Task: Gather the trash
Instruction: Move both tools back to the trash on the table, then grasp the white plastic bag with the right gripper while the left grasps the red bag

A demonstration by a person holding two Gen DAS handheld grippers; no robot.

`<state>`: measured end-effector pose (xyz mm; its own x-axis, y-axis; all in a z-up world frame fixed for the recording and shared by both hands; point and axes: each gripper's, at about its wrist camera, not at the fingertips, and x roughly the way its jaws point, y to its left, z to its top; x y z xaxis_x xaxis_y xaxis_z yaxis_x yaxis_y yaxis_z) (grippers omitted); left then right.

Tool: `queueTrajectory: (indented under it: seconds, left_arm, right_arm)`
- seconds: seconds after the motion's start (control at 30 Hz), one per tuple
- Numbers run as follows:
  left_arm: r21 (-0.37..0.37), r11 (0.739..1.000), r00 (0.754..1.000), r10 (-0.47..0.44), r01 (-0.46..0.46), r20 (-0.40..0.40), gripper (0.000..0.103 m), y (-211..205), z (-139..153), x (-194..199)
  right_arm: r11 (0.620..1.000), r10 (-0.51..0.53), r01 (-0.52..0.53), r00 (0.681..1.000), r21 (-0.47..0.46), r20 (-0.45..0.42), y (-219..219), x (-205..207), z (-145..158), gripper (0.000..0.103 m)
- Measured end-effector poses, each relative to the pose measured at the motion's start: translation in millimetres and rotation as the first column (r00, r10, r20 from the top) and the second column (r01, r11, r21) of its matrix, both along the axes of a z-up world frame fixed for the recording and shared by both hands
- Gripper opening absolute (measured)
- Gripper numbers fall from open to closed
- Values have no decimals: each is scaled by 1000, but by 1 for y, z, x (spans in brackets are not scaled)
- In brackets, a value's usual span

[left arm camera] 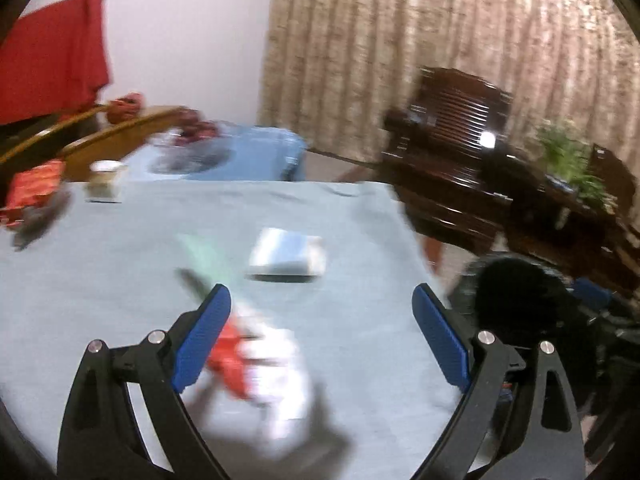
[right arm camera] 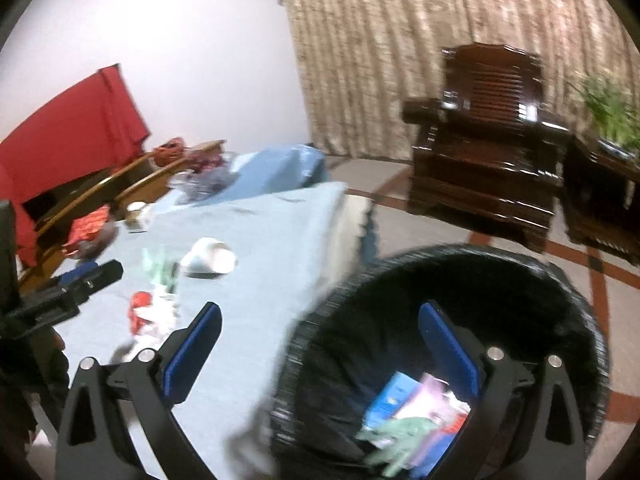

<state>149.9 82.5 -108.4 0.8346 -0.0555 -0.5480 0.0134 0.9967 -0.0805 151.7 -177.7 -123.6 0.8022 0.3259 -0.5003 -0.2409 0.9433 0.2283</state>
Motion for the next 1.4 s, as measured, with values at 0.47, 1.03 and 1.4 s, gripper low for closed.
queueTrajectory:
  seconds: [0.47, 1.03, 1.4]
  left_arm:
    - [32, 974, 974, 224, -223, -40, 89, 114, -23, -23]
    - [21, 966, 962, 259, -258, -89, 90, 144, -60, -14]
    - [7, 969, 963, 246, -246, -114, 90, 142, -71, -5]
  right_arm:
    - [975, 223, -223, 974, -13, -32, 152, 29, -26, 97]
    - [953, 280, -296, 943, -64, -179, 212, 49, -87, 66]
    - [927, 349, -373, 901, -46, -258, 224, 57, -96, 22]
